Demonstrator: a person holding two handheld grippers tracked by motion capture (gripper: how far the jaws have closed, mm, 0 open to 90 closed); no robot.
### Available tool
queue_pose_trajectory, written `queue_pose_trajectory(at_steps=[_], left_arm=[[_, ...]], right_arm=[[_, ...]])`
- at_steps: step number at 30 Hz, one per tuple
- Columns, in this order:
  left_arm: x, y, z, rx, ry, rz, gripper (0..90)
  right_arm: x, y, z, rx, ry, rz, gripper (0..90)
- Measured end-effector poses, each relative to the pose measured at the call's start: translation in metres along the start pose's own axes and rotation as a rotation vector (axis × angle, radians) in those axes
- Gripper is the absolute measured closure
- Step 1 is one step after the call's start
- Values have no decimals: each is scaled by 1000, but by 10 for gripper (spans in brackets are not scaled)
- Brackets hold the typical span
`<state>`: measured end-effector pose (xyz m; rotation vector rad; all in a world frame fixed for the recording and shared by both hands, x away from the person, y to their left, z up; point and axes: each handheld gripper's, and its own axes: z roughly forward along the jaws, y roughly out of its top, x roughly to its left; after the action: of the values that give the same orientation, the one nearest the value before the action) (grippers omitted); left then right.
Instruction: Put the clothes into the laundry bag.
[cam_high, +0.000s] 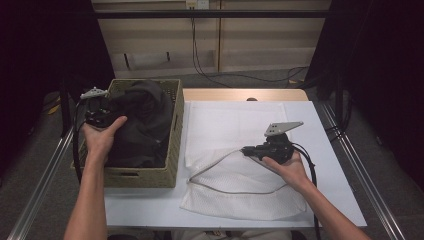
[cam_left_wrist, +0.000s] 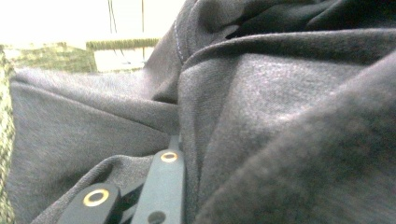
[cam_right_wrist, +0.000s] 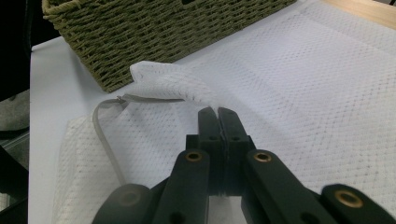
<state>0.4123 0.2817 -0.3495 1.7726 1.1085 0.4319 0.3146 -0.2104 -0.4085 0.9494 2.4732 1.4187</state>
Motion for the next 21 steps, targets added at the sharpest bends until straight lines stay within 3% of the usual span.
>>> queue_pose_trajectory(at_steps=[4, 8, 12, 21], left_arm=[[-7, 10, -9, -44, 7, 26, 752], [-11, 18, -19, -105, -7, 27, 754], [-16, 27, -28, -147, 31, 41, 754], [-21, 38, -45, -220, 1, 51, 754]], right_arm=[[0, 0, 0, -1, -3, 2, 900], [0, 0, 0, -2, -2, 4, 900], [0, 1, -1, -5, -2, 1, 900], [0, 1, -2, -6, -2, 8, 900]])
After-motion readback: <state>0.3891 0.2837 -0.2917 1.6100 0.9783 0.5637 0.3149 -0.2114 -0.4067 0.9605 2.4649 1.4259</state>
